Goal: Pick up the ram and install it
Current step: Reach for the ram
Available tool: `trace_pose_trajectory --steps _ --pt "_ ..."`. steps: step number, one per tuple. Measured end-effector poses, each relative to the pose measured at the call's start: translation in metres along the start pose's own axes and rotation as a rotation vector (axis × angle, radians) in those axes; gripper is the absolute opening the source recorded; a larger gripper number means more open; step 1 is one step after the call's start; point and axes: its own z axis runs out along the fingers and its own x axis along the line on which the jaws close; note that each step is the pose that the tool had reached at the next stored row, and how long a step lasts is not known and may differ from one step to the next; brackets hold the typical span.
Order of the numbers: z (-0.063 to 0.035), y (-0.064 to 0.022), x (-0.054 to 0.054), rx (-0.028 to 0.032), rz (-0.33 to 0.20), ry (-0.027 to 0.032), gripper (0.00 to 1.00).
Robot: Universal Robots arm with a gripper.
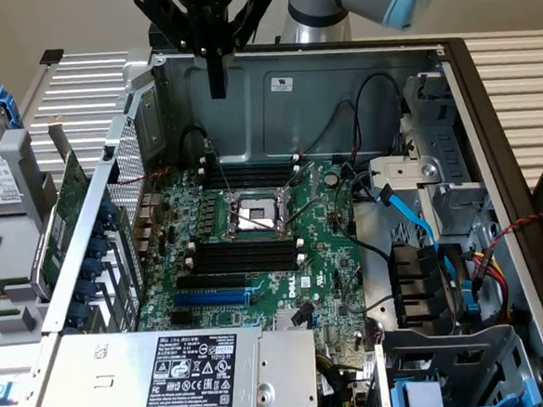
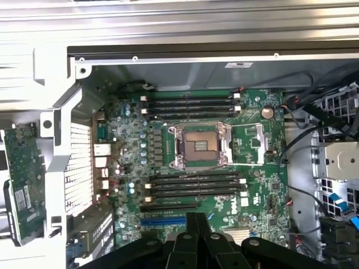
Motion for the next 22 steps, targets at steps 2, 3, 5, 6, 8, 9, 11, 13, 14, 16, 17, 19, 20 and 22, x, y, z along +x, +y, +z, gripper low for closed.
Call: trace_pose_trajectory --steps 2,3,5,6,8,9,11,13,14,16,17,19,20,22 --pt "-0.0007 -0.0031 0.009 0.0 0.0 0.0 0.1" --pt "-0.0011 -0.0053 0.013 -0.0006 0.0 0.0 0.1" --pt "-0.0018 -0.009 0.022 -0.0009 0.0 0.0001 0.1" --pt "-0.0021 -0.011 0.026 -0.001 0.0 0.0 0.1" --pt "-0.0029 -0.0147 0.035 -0.0009 0.0 0.0001 0.1" --pt "-0.0032 -0.0165 0.039 -0.0011 0.0 0.0 0.1" --pt "-0.0038 -0.0193 0.048 -0.0019 0.0 0.0002 0.1" --pt "-0.0044 -0.0215 0.057 -0.002 0.0 0.0002 0.1" --pt "-0.0046 -0.0226 0.061 -0.0021 0.0 0.0002 0.1" --pt "-0.0052 -0.0249 0.071 -0.0023 0.0 0.0003 0.1" --pt "-0.0055 -0.0261 0.075 -0.0026 0.0 0.0003 0.1" --pt "-0.0061 -0.0283 0.084 -0.0031 0.0 0.0003 0.1" --pt "-0.0064 -0.0293 0.088 -0.0034 0.0 0.0003 0.1" --pt "-0.0068 -0.0312 0.097 -0.004 0.0 0.0004 0.1"
